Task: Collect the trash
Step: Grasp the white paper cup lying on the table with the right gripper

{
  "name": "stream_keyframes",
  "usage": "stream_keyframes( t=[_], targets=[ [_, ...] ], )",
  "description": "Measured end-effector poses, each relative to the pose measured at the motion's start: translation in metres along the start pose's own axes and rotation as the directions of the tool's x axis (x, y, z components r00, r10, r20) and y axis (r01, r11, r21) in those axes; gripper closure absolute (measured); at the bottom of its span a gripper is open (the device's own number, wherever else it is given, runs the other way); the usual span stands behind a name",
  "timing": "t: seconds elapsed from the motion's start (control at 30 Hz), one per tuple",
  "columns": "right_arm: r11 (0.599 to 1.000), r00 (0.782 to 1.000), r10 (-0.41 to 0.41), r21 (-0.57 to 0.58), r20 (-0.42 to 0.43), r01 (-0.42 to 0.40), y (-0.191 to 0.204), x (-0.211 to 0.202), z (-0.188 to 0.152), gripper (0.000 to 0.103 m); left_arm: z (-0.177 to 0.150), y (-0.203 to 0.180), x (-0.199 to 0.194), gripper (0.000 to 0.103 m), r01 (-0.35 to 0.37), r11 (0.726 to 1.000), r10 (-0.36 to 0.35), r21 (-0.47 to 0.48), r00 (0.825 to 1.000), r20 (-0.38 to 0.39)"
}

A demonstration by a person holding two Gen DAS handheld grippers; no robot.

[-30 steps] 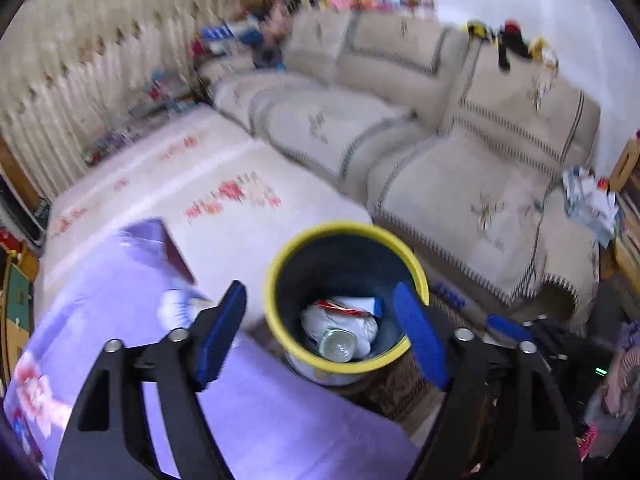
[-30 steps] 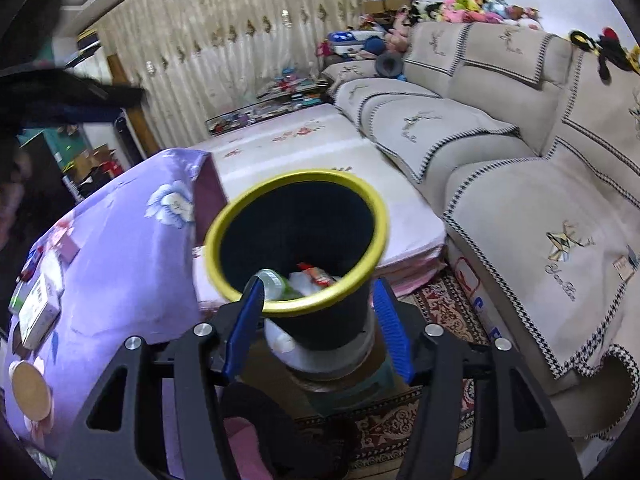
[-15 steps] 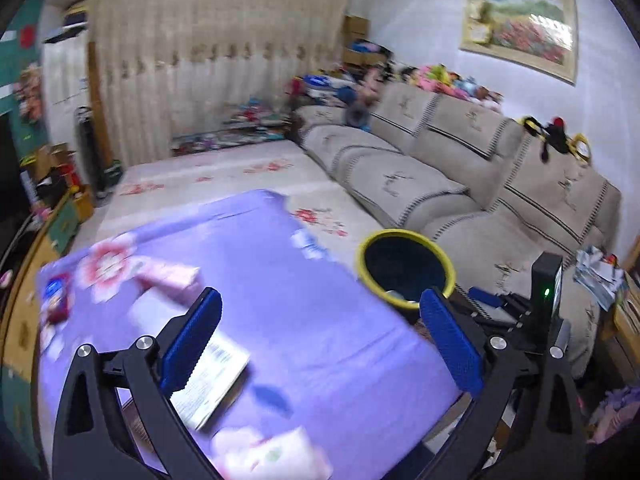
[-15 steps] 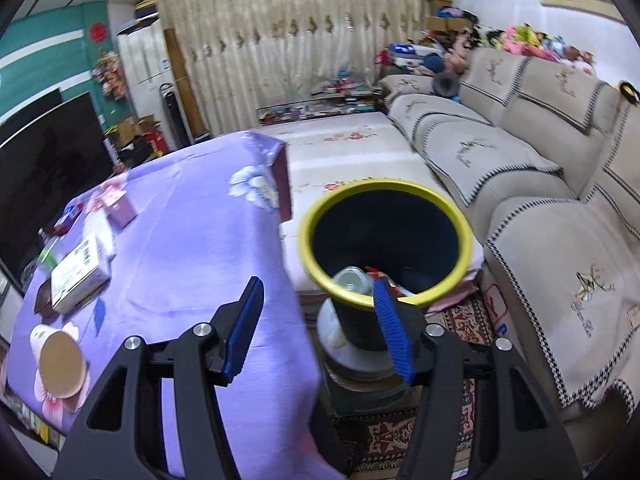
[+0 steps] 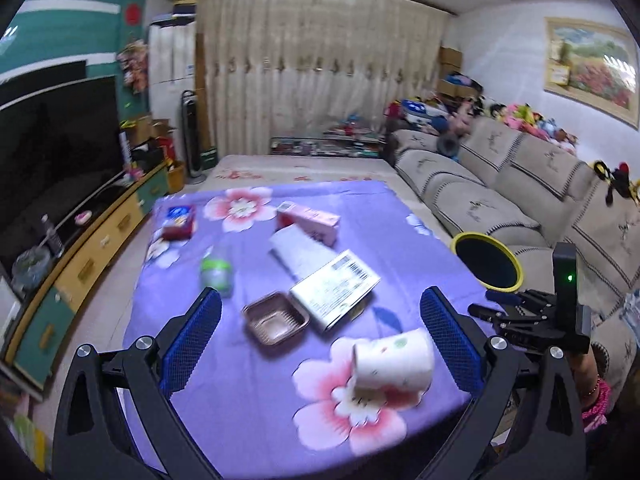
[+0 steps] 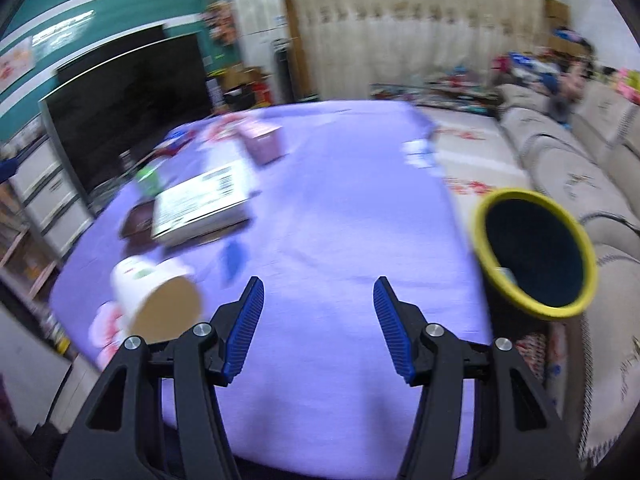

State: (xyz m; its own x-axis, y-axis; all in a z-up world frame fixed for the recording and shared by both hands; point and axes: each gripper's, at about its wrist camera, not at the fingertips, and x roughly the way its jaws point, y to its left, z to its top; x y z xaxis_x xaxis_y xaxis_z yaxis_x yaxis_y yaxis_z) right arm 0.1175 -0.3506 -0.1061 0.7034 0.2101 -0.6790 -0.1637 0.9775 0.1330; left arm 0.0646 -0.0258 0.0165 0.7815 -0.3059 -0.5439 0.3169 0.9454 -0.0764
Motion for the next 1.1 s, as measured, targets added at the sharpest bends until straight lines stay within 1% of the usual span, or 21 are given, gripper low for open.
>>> stream_keyframes(
  t=[0.1, 0.2, 0.3, 0.37, 0.5, 0.63, 0.7, 0.77, 0.8, 0.83, 0.87, 0.9, 1.1],
  targets=[
    [0.994, 0.996, 0.082, -0.063, -0.035, -0.084, 0.024, 0.009, -0.003, 0.049, -0.013, 0.013, -0.006, 0.005, -0.02, 0.999, 0.02, -0.034, 1.0, 0.01],
    [0.984, 0.989, 0.135, -0.106, -0.066, -0.141, 0.04, 0.02, -0.008, 0.049, -0.022, 0.021, -0.009, 0.005, -0.032, 0.997, 0.034, -0.071, 0.999, 0.017],
    [0.973, 0.98, 0.179, -0.128, -0.092, -0.19, 0.053, 0.031, -0.011, 0.049, -0.025, 0.023, -0.004, 0.005, -0.024, 0.993, 0.026, -0.118, 1.0, 0.013],
    [0.964, 0.973, 0.208, -0.145, -0.102, -0.221, 0.061, 0.037, -0.012, 0.049, -0.026, 0.023, -0.001, 0.005, -0.02, 0.991, 0.021, -0.132, 1.0, 0.007],
    [0.953, 0.964, 0.237, -0.163, -0.122, -0.255, 0.073, 0.055, -0.01, 0.049, -0.026, 0.017, 0.004, 0.005, -0.02, 0.992, 0.021, -0.127, 1.0, 0.0],
    [0.943, 0.952, 0.277, -0.151, -0.134, -0.295, 0.076, 0.068, -0.005, 0.049, -0.026, 0.012, 0.006, 0.005, -0.016, 0.994, 0.016, -0.109, 1.0, -0.003],
    [0.935, 0.945, 0.297, -0.158, -0.137, -0.317, 0.079, 0.071, -0.003, 0.054, -0.026, 0.011, 0.009, 0.005, -0.013, 0.994, 0.012, -0.109, 1.0, -0.008],
    [0.924, 0.935, 0.326, -0.162, -0.14, -0.347, 0.083, 0.073, -0.002, 0.07, -0.026, 0.011, 0.012, 0.005, -0.012, 0.994, 0.01, -0.111, 1.0, -0.015],
    [0.922, 0.933, 0.332, -0.164, -0.138, -0.352, 0.084, 0.072, -0.001, 0.077, -0.026, 0.011, 0.014, 0.005, -0.012, 0.994, 0.01, -0.112, 1.0, -0.018],
    [0.921, 0.934, 0.331, -0.168, -0.134, -0.351, 0.084, 0.07, 0.0, 0.093, -0.026, 0.011, 0.015, 0.005, -0.011, 0.994, 0.009, -0.113, 1.0, -0.021],
    [0.921, 0.936, 0.329, -0.175, -0.125, -0.347, 0.084, 0.068, 0.0, 0.097, -0.027, 0.011, 0.017, 0.005, -0.011, 0.993, 0.008, -0.114, 1.0, -0.023],
    [0.92, 0.935, 0.333, -0.176, -0.12, -0.35, 0.084, 0.066, 0.001, 0.099, -0.027, 0.011, 0.018, 0.005, -0.01, 0.993, 0.007, -0.114, 1.0, -0.026],
    [0.928, 0.945, 0.318, -0.181, -0.07, -0.326, 0.077, 0.048, 0.005, 0.1, -0.03, 0.012, 0.026, 0.005, -0.007, 0.993, 0.002, -0.114, 0.999, -0.038]
  ],
)
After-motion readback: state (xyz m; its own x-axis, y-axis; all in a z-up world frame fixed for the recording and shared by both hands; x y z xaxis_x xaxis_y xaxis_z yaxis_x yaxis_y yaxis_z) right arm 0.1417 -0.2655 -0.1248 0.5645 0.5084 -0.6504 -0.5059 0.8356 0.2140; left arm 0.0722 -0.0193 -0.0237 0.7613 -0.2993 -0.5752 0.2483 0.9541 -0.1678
